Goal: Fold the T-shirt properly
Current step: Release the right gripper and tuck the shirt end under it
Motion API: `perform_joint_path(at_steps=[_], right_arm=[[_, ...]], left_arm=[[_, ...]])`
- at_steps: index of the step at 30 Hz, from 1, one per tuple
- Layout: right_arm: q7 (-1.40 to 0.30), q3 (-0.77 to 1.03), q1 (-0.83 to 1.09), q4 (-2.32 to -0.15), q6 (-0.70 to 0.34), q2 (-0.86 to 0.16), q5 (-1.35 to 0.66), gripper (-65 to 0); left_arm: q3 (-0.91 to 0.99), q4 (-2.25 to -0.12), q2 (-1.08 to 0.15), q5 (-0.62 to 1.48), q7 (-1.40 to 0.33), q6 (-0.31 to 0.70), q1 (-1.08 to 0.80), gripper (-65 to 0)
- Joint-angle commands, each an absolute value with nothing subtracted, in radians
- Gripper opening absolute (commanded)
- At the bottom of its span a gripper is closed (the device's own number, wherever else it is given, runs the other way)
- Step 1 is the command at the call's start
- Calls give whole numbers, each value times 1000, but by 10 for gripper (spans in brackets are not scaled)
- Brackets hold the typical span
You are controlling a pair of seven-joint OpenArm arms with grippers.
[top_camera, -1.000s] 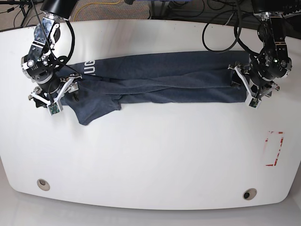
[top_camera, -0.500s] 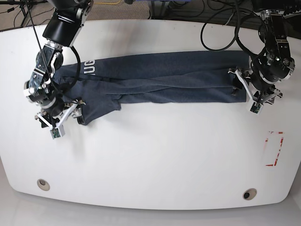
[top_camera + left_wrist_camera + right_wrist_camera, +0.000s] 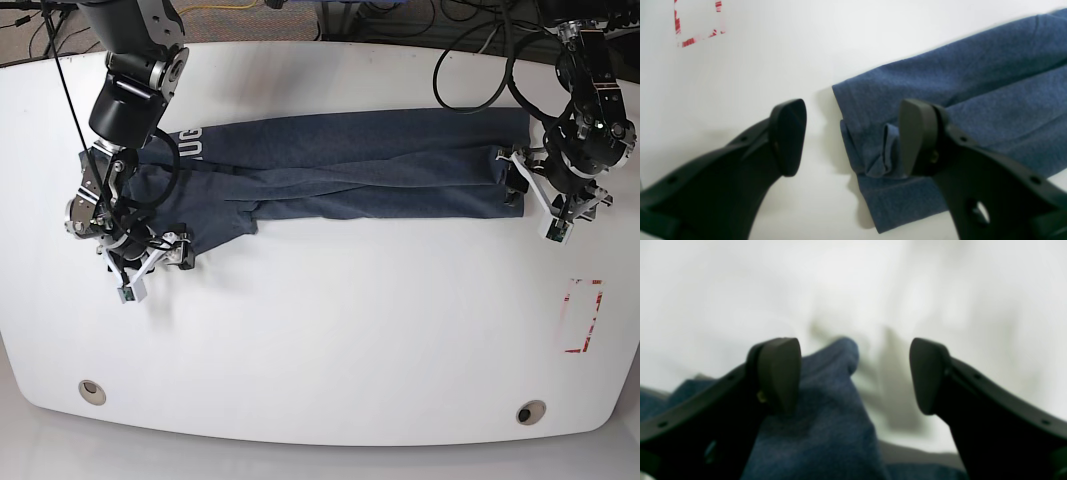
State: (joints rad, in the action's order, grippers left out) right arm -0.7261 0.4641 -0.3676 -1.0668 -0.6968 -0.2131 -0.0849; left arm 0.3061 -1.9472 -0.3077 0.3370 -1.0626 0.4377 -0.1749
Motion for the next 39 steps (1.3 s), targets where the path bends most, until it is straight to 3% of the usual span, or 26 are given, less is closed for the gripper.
perform_joint_path(at_steps=[1,3,6,9,13,15,24,39], right_arm=[[-707,467,-392,-1081,-698,-225,-101,-170],[-708,467,-390,-1081,-698,-211,-101,-176],[-708,467,-381,-1081,-698,-197,-101,-244],[-708,467,-369,-1084,-698,-193,-101,-366],[-708,467,-364,-1086,-698,-191,-107,-590],[-708,467,-364,-1087,-698,-191,-108,-650],[-746,473,-321,-1264,-698,-162,-110,-650],[-1053,476,-139,-1790,-698,-50,-110,-650]], left_arm=[[314,-1962,-320,343,-1049,437,-166,-242],[314,-1962,-320,343,-1049,437,-166,-242],[314,-1962,-320,343,-1049,437,-166,-242],[314,-1960,-320,341,-1049,437,-165,-242],[314,-1960,-320,340,-1049,437,-163,-242],[314,-1960,-320,340,-1049,437,-163,-242],[314,-1959,-320,338,-1049,437,-162,-242],[312,-1899,-318,338,-1049,437,-160,-242]])
